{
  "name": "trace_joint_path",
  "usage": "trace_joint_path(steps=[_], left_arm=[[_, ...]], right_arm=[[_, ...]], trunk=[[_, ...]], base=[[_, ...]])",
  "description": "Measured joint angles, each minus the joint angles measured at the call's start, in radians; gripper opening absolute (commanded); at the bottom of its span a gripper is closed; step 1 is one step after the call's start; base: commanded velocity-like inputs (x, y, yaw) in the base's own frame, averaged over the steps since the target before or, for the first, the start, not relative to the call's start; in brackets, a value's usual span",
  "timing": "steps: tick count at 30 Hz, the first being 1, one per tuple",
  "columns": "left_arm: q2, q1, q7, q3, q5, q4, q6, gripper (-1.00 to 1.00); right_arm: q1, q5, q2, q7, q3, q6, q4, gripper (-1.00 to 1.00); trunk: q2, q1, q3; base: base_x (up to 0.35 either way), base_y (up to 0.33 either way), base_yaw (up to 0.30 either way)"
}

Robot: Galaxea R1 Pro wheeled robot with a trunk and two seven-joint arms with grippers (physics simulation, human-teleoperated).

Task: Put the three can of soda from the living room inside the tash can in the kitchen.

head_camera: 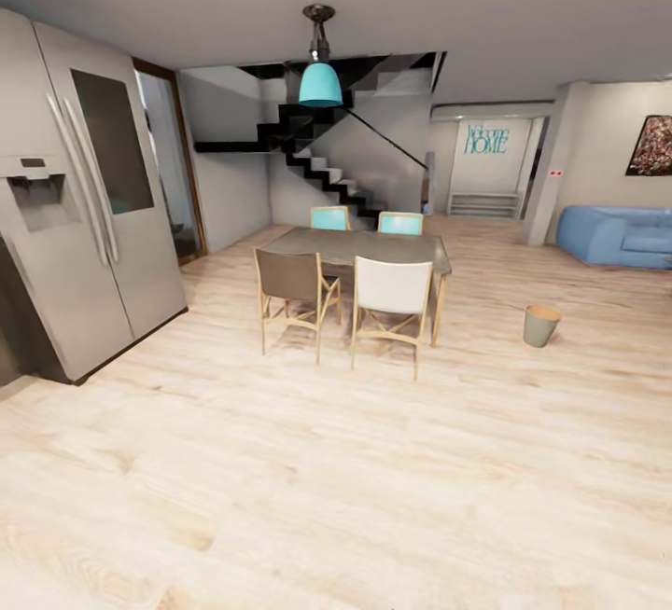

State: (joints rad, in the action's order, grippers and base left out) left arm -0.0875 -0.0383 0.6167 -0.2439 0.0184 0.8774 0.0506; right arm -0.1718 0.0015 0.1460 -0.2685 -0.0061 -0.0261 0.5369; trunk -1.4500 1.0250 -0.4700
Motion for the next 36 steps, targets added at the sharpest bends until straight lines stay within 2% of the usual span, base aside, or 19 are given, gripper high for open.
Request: trace_joint_path(steps=[36], left_arm=[[0.0, 0.0, -0.001, 0.0, 0.0, 0.0, 0.0, 1.0]], right_arm=[[0.0, 0.0, 0.0, 0.0, 0.0, 0.0, -0.001, 1.0]], trunk=[[0.0, 0.0, 0.0]], base=[[0.0, 0.0, -0.268]])
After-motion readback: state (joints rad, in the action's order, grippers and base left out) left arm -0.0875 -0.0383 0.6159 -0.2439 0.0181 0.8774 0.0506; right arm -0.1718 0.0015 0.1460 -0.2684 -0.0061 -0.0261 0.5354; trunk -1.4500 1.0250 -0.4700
